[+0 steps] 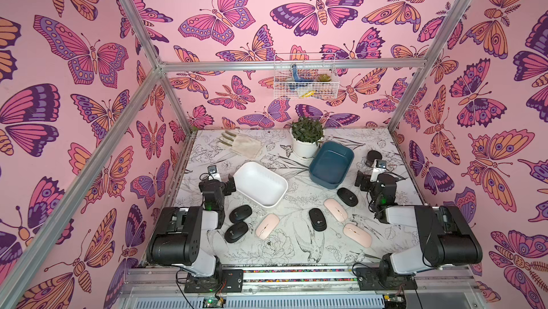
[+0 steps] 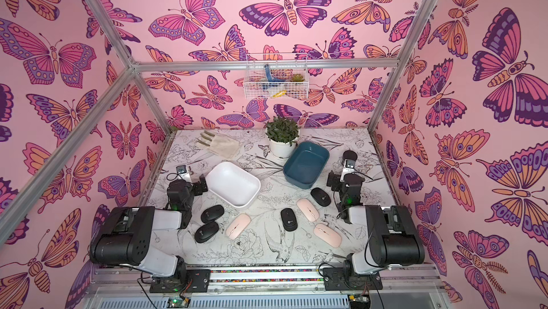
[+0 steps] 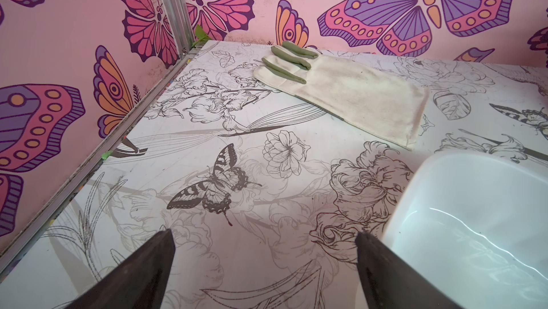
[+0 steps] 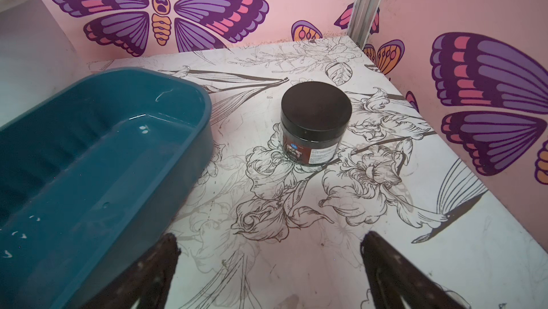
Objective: Place the mice by color into the storage box
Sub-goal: Move the storage box to the center of the board.
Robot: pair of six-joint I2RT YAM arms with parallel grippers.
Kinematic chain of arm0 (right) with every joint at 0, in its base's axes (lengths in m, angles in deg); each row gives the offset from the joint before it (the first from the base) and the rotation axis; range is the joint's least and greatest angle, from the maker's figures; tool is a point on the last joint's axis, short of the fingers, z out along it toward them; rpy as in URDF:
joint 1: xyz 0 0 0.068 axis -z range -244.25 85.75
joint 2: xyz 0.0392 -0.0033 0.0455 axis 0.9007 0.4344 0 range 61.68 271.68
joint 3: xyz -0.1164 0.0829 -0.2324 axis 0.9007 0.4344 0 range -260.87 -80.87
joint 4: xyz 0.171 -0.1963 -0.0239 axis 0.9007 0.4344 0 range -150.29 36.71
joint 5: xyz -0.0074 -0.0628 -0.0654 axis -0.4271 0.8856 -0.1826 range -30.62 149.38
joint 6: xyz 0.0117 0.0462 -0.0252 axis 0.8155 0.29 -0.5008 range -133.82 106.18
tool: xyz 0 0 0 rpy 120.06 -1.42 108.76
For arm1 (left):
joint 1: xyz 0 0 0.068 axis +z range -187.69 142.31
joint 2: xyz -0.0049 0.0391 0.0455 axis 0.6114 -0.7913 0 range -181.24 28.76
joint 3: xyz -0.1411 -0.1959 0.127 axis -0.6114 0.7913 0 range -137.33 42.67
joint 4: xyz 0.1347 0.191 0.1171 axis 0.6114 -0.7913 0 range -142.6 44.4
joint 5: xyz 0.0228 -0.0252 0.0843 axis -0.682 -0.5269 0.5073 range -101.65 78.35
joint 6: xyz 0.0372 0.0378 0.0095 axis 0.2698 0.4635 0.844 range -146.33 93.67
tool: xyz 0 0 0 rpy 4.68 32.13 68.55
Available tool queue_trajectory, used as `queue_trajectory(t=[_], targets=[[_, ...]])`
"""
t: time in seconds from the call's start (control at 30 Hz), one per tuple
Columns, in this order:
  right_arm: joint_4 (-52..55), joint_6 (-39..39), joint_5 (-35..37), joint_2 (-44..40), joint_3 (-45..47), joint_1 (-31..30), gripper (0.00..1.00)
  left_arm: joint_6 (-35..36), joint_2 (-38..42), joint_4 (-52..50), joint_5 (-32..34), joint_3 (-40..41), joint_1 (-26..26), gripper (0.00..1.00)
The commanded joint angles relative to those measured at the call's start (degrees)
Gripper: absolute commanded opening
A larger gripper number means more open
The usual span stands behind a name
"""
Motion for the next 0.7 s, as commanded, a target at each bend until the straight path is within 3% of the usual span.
queue_trajectory(t=[0.0, 0.4, 0.5, 0.57, 0.6, 0.67], targets=[[-0.3, -0.1, -0.1, 0.1, 0.0, 0.1, 0.99, 0.1, 0.0, -0.2, 0.5, -0.5, -0.3, 1.00], [0.8, -0.4, -0.7, 0.4, -0.8, 0.1, 0.99, 0.1, 0.2, -1.9, 0.6, -1.1, -0.3, 1.00], [-3.2, -1.9, -0.6, -5.1, 2.9, -0.8, 0.99, 1.7, 3.3, -2.7, -0.2, -0.5, -1.0, 1.00], [16.0, 0.9, 3.7, -15.5, -2.3, -1.0, 0.99, 2.2, 9.3, -12.9, 2.1, -3.4, -2.1, 1.00], [31.0, 4.7, 5.7, -19.1, -7.9, -0.9, 0.99, 1.6, 12.3, -18.9, 4.4, -5.7, -2.5, 1.00], [49.3, 7.5, 1.5, -20.5, -17.3, -1.0, 1.00, -1.8, 18.9, -28.0, 6.1, -9.7, -2.7, 1.00]])
